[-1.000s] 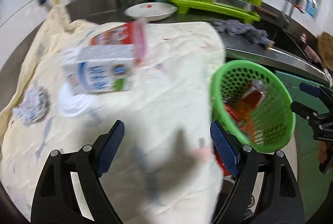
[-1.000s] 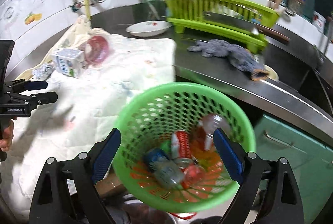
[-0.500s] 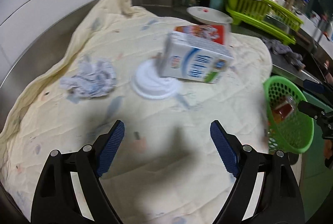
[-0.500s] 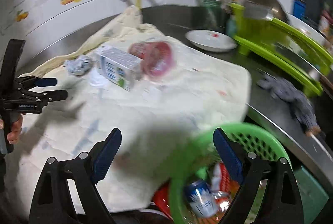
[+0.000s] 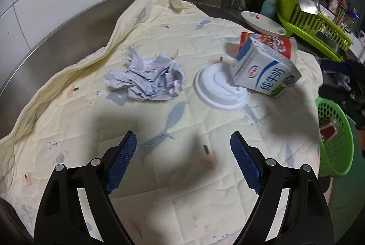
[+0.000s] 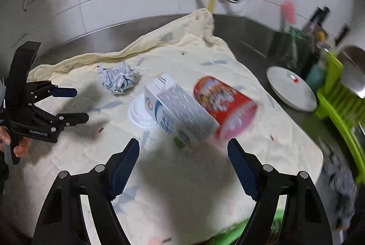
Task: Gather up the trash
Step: 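Grasp the white lid with the left tool while the right tool grasps the milk carton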
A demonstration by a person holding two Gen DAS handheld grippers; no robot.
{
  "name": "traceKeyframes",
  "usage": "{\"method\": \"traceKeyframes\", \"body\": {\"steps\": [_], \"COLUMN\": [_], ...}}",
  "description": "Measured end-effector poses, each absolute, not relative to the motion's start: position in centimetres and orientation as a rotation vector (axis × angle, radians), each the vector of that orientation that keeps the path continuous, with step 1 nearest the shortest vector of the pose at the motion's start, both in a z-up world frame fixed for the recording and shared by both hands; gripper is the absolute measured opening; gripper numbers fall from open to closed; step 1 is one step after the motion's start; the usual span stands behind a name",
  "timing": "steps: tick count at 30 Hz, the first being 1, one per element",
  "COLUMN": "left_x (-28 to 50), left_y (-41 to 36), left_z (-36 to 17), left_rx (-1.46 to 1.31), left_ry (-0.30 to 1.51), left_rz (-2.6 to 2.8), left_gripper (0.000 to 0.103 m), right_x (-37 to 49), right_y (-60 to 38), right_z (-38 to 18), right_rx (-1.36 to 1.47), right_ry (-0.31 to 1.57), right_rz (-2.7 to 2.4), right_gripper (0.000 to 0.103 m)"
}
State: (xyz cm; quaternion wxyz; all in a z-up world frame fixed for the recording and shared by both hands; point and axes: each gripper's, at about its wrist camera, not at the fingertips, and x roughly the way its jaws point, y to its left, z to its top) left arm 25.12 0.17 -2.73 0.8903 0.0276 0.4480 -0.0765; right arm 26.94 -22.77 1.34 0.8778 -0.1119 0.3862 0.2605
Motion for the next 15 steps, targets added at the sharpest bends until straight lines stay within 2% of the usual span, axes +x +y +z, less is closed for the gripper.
{"method": "traceKeyframes", "body": {"steps": [15], "left_x": [26.5], "left_y": [1.0], "left_z": [-4.1], "left_rx": [0.049], "left_ry": [0.952], "left_rz": [-0.15], "left_gripper": [0.083], "right_x": [33.4], "right_y": [-18.3], "right_z": [-0.3], "right_rx": [-0.345], "right_ry": [0.843], "right_rz": [0.658], "right_gripper": [0.077]}}
